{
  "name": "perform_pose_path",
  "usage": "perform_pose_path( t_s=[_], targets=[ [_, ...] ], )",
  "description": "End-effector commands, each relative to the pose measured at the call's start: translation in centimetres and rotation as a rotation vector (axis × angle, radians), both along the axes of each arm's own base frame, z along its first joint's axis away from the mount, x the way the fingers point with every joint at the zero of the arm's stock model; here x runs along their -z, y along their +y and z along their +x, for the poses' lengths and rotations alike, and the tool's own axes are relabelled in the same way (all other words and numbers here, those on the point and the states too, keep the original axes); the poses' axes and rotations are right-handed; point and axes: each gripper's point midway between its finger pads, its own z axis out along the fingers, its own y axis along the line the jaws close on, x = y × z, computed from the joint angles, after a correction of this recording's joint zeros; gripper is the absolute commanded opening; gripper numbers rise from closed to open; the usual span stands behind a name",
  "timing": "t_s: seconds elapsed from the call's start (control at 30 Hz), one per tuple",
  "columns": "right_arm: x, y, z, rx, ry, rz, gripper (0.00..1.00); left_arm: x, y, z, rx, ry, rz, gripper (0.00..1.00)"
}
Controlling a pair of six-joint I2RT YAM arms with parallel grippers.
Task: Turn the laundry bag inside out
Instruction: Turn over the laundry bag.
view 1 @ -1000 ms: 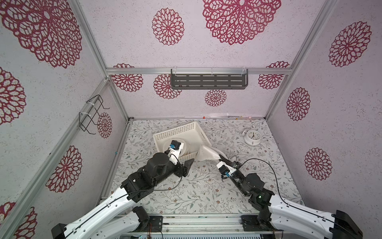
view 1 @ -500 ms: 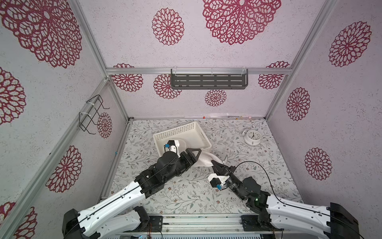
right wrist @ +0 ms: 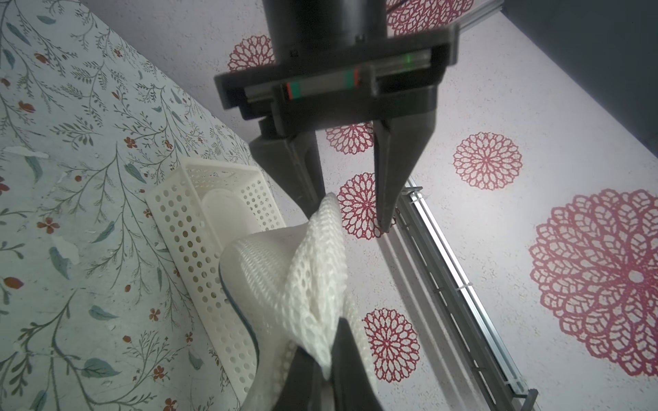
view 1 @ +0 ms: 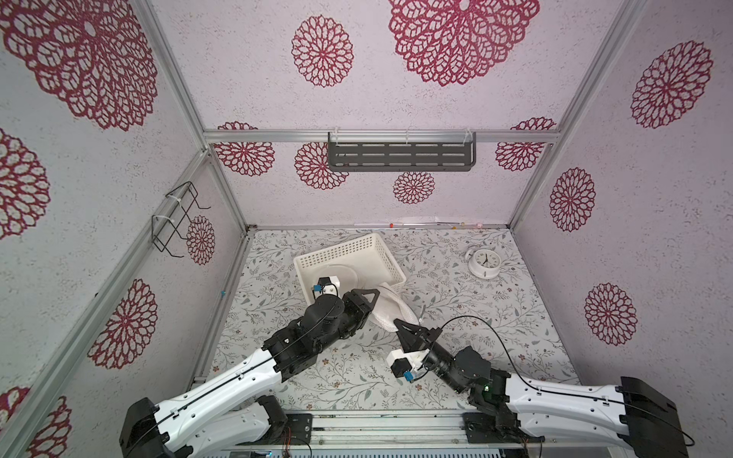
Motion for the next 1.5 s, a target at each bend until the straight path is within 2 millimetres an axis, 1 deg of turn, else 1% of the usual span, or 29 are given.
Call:
perform_pose_path(
  t_s=[0.0, 0.03, 0.07, 0.1, 0.13, 0.17, 0.2, 0.23, 0.3, 0.33, 0.37, 0.4, 0.47, 0.53, 0.57, 0.63, 0.67, 0.7, 0.73, 0.77, 0.9, 1.0, 1.07, 1.13, 1.27, 1.33, 1.47],
  targets=[
    [-3.5, 0.8, -1.1, -0.047, -0.049, 0.091, 0.00, -0.5, 0.0, 0.6, -0.006, -0.030, -0.008, 0.25],
    [-3.6, 0.8, -1.2, -0.049, -0.043, 0.099, 0.00, -0.3, 0.1, 0.8, -0.005, -0.035, 0.002, 0.19],
    [-3.7, 0.7, -1.2, -0.048, -0.032, 0.112, 0.04, 0.0, 0.2, 1.0, -0.002, -0.034, 0.010, 0.11],
    [-3.7, 0.6, -1.2, -0.047, -0.013, 0.132, 0.10, 0.2, 0.3, 1.3, 0.000, -0.038, 0.011, 0.03],
    [-3.7, 1.1, -2.0, -0.075, 0.018, 0.157, 0.17, 0.4, 0.3, 1.6, 0.005, -0.046, 0.013, 0.00],
    [-3.7, 1.1, -2.1, -0.082, 0.076, 0.199, 0.26, 0.6, 0.5, 1.9, 0.008, -0.053, 0.022, 0.00],
    [-3.7, 1.2, -2.1, -0.090, 0.165, 0.250, 0.35, 0.7, 0.6, 2.1, 0.019, -0.071, 0.031, 0.00],
    [-3.5, 1.4, -2.2, -0.099, 0.263, 0.290, 0.42, 0.6, 0.8, 2.3, 0.029, -0.096, 0.039, 0.00],
    [-2.7, 2.2, -2.2, -0.116, 0.554, 0.402, 0.63, 0.3, 1.0, 2.7, 0.067, -0.166, 0.059, 0.00],
    [-2.0, 2.8, -2.5, -0.122, 0.679, 0.409, 0.67, 0.1, 1.1, 2.7, 0.083, -0.206, 0.075, 0.00],
    [-1.9, 3.5, -2.7, -0.111, 0.808, 0.434, 0.71, -0.1, 1.3, 2.8, 0.099, -0.242, 0.103, 0.00],
    [-2.0, 3.8, -2.5, -0.073, 0.906, 0.468, 0.73, -0.2, 1.5, 2.7, 0.115, -0.278, 0.129, 0.00],
    [-3.1, 3.6, -1.3, 0.036, 1.079, 0.552, 0.78, -0.9, 1.9, 2.6, 0.154, -0.361, 0.178, 0.00],
    [-4.4, 2.5, 0.2, 0.112, 1.146, 0.610, 0.79, -1.4, 2.1, 2.4, 0.191, -0.412, 0.197, 0.00],
    [-5.2, 1.6, 1.0, 0.137, 1.156, 0.661, 0.79, -1.8, 2.0, 2.1, 0.222, -0.440, 0.200, 0.00],
    [-6.0, -0.4, 2.5, 0.150, 1.164, 0.747, 0.77, -2.1, 2.0, 1.7, 0.264, -0.468, 0.201, 0.00],
    [-6.2, -1.6, 3.4, 0.161, 1.163, 0.787, 0.76, -2.2, 2.0, 1.4, 0.281, -0.476, 0.195, 0.00],
    [-6.0, -2.3, 4.1, 0.171, 1.166, 0.804, 0.74, -2.4, 2.0, 1.3, 0.290, -0.482, 0.191, 0.00],
    [-5.8, -2.9, 4.7, 0.178, 1.169, 0.816, 0.72, -2.6, 2.0, 1.0, 0.301, -0.488, 0.184, 0.00],
    [-5.8, -3.0, 5.0, 0.178, 1.172, 0.823, 0.70, -2.9, 1.8, 0.7, 0.321, -0.500, 0.178, 0.00],
    [-5.5, -2.0, 5.5, 0.146, 1.204, 0.830, 0.66, -3.8, 1.3, 0.0, 0.370, -0.529, 0.164, 0.00],
    [-5.4, -2.0, 6.4, 0.157, 1.205, 0.855, 0.61, -4.1, 0.9, -0.4, 0.404, -0.547, 0.161, 0.00],
    [-5.7, -2.2, 6.9, 0.140, 1.207, 0.874, 0.57, -4.1, 0.7, -0.5, 0.420, -0.552, 0.160, 0.00],
    [-6.0, -2.0, 7.2, 0.112, 1.217, 0.879, 0.50, -4.1, 0.6, -0.6, 0.431, -0.550, 0.158, 0.00],
    [-5.0, -1.5, 7.8, 0.138, 1.231, 0.846, 0.40, -4.0, 0.4, -0.6, 0.443, -0.547, 0.156, 0.00],
    [-4.7, -1.3, 7.9, 0.136, 1.236, 0.843, 0.38, -4.2, 0.3, -0.7, 0.451, -0.549, 0.151, 0.00],
    [-4.2, -0.8, 8.1, 0.133, 1.250, 0.833, 0.39, -4.4, 0.2, -0.8, 0.456, -0.552, 0.146, 0.00]
  ],
)
